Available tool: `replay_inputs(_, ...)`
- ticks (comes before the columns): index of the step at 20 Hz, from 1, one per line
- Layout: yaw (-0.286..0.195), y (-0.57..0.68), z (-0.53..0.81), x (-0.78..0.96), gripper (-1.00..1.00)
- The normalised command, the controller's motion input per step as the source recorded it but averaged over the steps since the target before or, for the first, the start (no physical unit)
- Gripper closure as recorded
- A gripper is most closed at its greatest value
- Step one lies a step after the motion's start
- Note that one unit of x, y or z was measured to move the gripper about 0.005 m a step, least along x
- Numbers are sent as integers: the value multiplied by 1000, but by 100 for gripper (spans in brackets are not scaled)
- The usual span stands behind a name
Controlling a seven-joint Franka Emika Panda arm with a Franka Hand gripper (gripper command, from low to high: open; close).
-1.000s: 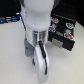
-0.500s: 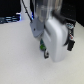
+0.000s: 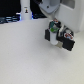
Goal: Open the kcup holder, insert the kcup into the holder, and close the kcup holder
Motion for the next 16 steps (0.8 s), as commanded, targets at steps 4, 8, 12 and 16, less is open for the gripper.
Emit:
replay_inputs(4, 95, 497, 330, -362, 100)
replay_inputs(8, 105, 455, 235, -389, 100)
replay_inputs(12, 104, 448, 74, -378, 100)
replay_inputs(16, 99, 452, 20, -375, 100)
